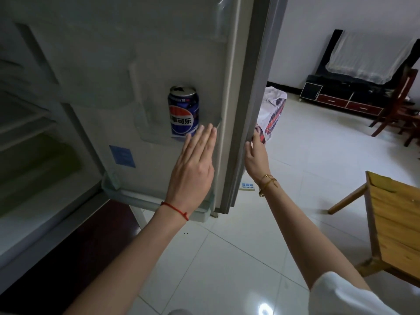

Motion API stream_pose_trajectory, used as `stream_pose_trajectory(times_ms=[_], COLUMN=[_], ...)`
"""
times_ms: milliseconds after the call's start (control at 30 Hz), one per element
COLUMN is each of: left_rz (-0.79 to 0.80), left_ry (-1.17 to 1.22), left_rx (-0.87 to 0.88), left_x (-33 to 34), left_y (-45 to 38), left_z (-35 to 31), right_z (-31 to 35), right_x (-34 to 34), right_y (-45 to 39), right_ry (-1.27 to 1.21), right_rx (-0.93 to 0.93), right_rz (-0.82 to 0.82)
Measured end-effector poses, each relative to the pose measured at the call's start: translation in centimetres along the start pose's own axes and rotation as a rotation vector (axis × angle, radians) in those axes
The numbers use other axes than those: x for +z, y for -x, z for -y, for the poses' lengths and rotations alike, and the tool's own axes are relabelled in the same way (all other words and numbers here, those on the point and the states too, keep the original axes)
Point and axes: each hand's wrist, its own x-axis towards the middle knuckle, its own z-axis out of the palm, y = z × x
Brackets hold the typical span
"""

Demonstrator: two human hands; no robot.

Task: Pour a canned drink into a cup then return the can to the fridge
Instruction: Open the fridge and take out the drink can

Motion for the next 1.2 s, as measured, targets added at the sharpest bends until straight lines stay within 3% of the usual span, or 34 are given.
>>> stream_pose_trajectory(times_ms=[367, 833, 1033, 1200], left_rz=[0.006, -0.133, -0.462, -0.483], left_ry=[-0.03, -0.157, 0.04, 0.093], left_rx=[-0.091, -0.304, -0.664, -0.848], left_x=[4.0, 9.3, 7.9, 7.6], left_y=[-4.3, -10.9, -15.2, -19.3], left_z=[0.5, -1.4, -1.6, 1.1], right_z=[-3.9, -8.1, -8.7, -9.6], right_x=[1.7, 2.8, 3.2, 4.0], right_y=[-7.5, -16.2, -18.7, -20.5], right_ry=[-0.044, -0.239, -0.303, -0.304], right_rx=[0.055, -0.119, -0.133, -0.16], right_rz=[0.104, 0.313, 0.386, 0.41])
